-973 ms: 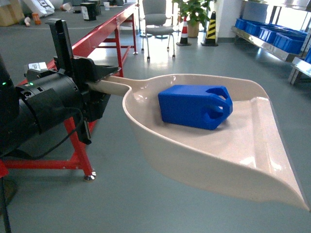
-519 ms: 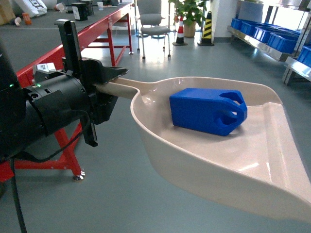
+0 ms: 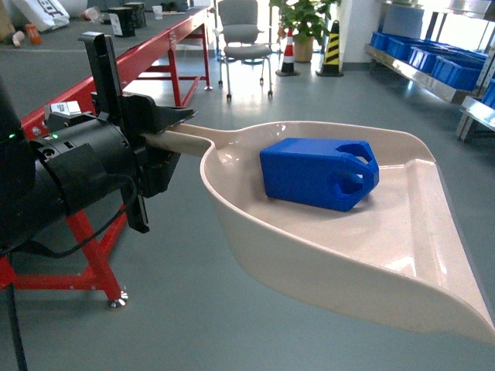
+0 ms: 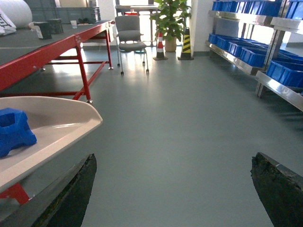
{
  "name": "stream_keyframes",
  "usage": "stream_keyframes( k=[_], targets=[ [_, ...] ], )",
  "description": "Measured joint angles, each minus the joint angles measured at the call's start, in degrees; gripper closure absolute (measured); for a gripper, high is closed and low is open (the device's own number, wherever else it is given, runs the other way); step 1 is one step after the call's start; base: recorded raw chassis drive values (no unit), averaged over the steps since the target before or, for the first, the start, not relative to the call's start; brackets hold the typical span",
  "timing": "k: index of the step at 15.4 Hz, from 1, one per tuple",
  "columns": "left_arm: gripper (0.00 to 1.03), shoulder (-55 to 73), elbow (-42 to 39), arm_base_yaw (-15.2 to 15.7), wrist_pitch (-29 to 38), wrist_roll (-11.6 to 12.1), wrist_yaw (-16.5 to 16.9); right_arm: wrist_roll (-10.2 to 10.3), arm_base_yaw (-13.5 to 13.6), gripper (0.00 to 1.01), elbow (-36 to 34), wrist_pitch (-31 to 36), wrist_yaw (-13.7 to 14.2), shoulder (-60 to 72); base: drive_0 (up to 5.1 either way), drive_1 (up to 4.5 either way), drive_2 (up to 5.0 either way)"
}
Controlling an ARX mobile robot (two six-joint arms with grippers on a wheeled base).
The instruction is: Place part in tray to right shelf
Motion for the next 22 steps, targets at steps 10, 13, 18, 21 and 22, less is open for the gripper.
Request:
stream_keyframes(
  k=[10,13,18,21,22],
  targets=[
    [0.90,0.00,0.02,0.00,0.17,-0.04,-0.07,0.00,0.00,0.03,0.00,-0.02,-0.11,-0.02,0.0,4.33,-4.3],
    [0.90,0.00,0.02,0.00,0.11,-0.02,0.00,0.00,0.00,0.03,0.00,-0.07,-0.11,0.00,-0.1,4.27,-4.4],
    [0.90,0.00,0.02,0.00,0.39,-0.02,-0.13,0.00,0.00,0.03,0.00,0.00,-0.11,0.00,0.0,4.33,-4.3],
    [0.90,0.00,0.02,0.00,0.39,-0.04,-0.02,0.00,0.00,0.03,0.00,0.11,-0.11,-0.04,0.0,4.30,-4.4],
    [0.90,0.00,0.02,0.00,0.02,-0.02,-0.09,0.00,0.00,0.03,0.00,-0.13,-0.11,0.00,0.0,4.35,-4.3]
  ],
)
